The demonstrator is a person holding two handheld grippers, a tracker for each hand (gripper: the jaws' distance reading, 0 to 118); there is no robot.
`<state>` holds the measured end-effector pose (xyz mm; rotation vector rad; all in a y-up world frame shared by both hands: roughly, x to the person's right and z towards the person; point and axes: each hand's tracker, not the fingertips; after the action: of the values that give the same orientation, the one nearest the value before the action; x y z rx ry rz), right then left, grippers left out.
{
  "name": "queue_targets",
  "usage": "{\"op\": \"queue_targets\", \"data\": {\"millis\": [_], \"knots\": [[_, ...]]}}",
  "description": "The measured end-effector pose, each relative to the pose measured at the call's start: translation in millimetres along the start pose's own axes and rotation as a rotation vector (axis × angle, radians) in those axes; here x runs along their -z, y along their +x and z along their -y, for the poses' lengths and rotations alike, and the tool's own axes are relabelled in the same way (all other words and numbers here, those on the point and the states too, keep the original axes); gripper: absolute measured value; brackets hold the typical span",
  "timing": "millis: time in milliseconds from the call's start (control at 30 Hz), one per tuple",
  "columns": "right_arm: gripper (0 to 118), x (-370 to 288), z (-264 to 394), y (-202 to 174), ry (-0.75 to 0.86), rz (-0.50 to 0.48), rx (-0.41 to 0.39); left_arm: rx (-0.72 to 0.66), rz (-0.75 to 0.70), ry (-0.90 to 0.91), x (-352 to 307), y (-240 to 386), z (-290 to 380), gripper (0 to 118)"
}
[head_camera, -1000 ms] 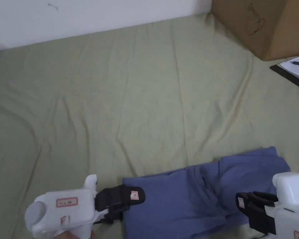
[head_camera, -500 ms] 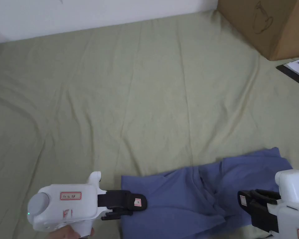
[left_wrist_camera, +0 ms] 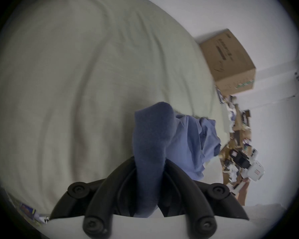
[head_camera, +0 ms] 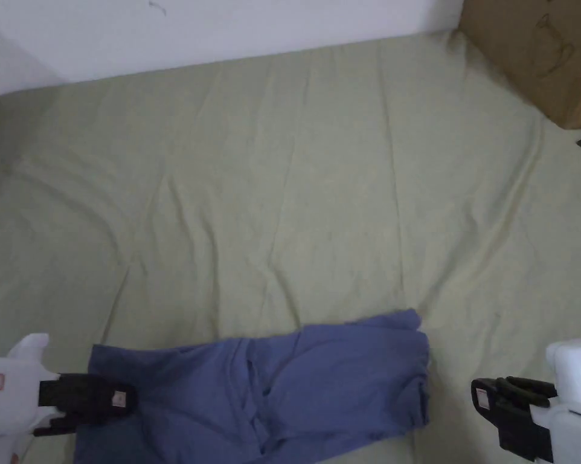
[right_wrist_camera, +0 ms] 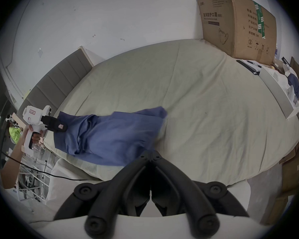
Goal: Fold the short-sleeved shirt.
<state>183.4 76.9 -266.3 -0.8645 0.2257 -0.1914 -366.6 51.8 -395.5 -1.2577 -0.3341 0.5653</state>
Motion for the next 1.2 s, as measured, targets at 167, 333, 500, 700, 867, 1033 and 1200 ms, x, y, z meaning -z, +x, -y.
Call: {"op": "queue_targets", "data": {"millis": [167, 333, 500, 700, 867, 1033, 1200], "knots": [[0, 5, 4, 0, -0.007, -0.024, 0.005, -0.061, 0.003, 0.034, -22, 27, 2, 9], [0, 1, 5, 5, 0.000, -0.022, 0.000, -0.037, -0.029, 0.048, -28, 93, 6, 9], [0, -8, 7, 15, 0.021, 0.022, -0.026, 0.062, 0.055, 0.005, -18, 171, 4, 9], [0, -17, 10, 37, 0.050, 0.010, 0.028, 0.098, 0.078, -0.091, 57, 236, -4, 9], [0, -21, 17, 54, 0.043, 0.024, 0.056, 0.129, 0.049, -0.173, 134, 273, -5, 9], [0, -29, 25, 70, 0.041, 0.051, 0.097, 0.105, 0.007, -0.268, 178, 291, -6, 39], [0, -37, 30, 79, 0.041, 0.075, 0.121, 0.092, 0.121, -0.178, 153, 288, -4, 110]]}}
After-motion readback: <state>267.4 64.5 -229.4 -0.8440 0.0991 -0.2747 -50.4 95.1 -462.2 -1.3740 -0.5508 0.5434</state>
